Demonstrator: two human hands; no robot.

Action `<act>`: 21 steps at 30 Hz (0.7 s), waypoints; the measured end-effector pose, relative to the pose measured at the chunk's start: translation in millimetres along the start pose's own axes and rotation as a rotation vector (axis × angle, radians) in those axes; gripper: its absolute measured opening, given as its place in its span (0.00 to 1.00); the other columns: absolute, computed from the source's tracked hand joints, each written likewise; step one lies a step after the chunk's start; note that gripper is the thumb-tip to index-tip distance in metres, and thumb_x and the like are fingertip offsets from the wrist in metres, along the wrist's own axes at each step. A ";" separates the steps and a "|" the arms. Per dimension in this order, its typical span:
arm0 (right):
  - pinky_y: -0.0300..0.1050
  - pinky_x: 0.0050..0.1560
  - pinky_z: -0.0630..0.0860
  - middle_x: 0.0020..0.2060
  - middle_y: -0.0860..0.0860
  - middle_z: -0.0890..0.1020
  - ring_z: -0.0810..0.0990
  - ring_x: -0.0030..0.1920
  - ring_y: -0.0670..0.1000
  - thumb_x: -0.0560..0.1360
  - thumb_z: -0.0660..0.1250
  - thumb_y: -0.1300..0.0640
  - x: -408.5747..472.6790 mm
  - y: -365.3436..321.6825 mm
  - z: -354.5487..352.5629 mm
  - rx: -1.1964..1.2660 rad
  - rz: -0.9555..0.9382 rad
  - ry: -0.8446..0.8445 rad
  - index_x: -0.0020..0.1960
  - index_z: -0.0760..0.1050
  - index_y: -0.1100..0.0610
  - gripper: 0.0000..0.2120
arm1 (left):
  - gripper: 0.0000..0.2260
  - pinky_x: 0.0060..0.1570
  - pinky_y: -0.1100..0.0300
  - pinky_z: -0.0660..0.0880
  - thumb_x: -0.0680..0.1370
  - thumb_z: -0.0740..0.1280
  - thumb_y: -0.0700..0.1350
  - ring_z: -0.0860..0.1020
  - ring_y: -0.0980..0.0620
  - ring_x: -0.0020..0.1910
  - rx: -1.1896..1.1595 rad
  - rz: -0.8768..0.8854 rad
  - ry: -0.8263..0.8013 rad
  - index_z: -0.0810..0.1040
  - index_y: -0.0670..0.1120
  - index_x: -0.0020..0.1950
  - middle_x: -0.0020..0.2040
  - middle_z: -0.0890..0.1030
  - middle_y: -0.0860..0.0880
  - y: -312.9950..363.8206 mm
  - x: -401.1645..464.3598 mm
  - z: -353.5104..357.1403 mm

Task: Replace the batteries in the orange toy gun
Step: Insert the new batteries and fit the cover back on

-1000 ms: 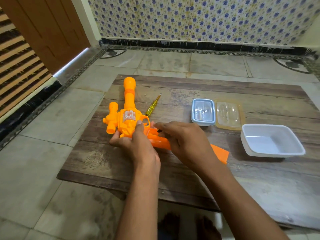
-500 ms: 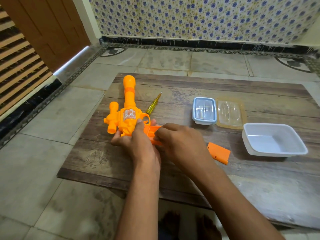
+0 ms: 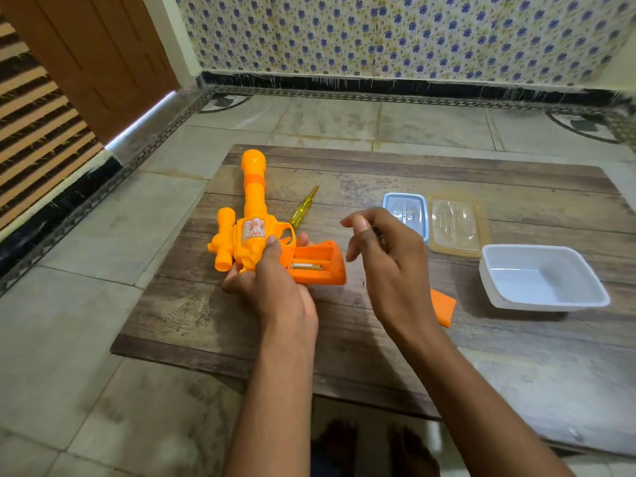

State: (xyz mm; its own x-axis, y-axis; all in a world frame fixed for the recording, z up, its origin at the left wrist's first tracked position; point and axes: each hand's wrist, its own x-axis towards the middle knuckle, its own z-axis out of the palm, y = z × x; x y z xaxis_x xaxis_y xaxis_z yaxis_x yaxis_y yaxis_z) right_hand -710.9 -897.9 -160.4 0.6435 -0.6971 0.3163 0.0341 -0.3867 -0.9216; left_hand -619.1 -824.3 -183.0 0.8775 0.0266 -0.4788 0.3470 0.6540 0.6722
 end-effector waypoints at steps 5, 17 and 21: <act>0.39 0.27 0.63 0.29 0.53 0.79 0.66 0.24 0.45 0.78 0.57 0.67 6.3 0.3 -7.7 0.284 0.269 -0.076 0.57 0.80 0.59 0.15 | 0.24 0.35 0.48 0.84 0.81 0.68 0.34 0.88 0.42 0.37 0.026 -0.001 0.007 0.64 0.50 0.72 0.64 0.80 0.38 0.5 -0.3 -0.5; 0.39 0.32 0.66 0.35 0.47 0.83 0.67 0.27 0.42 0.84 0.62 0.61 9.8 17.0 -17.9 0.204 0.158 -0.152 0.54 0.72 0.60 0.02 | 0.25 0.41 0.42 0.85 0.79 0.70 0.35 0.88 0.40 0.41 0.021 0.000 0.007 0.66 0.47 0.72 0.65 0.80 0.38 -2.7 8.8 -2.1; 0.44 0.43 0.70 0.40 0.42 0.80 0.75 0.39 0.42 0.80 0.68 0.58 10.9 20.0 -17.5 0.030 0.108 -0.125 0.48 0.78 0.54 0.02 | 0.22 0.35 0.48 0.84 0.80 0.68 0.33 0.87 0.41 0.37 -0.022 0.012 -0.004 0.65 0.48 0.70 0.65 0.80 0.38 0.5 2.4 1.0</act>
State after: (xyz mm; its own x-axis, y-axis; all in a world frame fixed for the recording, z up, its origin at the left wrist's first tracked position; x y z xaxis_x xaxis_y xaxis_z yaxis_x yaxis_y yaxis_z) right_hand -716.6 -923.8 -171.4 0.7345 -0.6525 0.1863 -0.0190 -0.2942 -0.9556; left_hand -616.5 -824.7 -183.2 0.8831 0.0315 -0.4681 0.3288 0.6702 0.6653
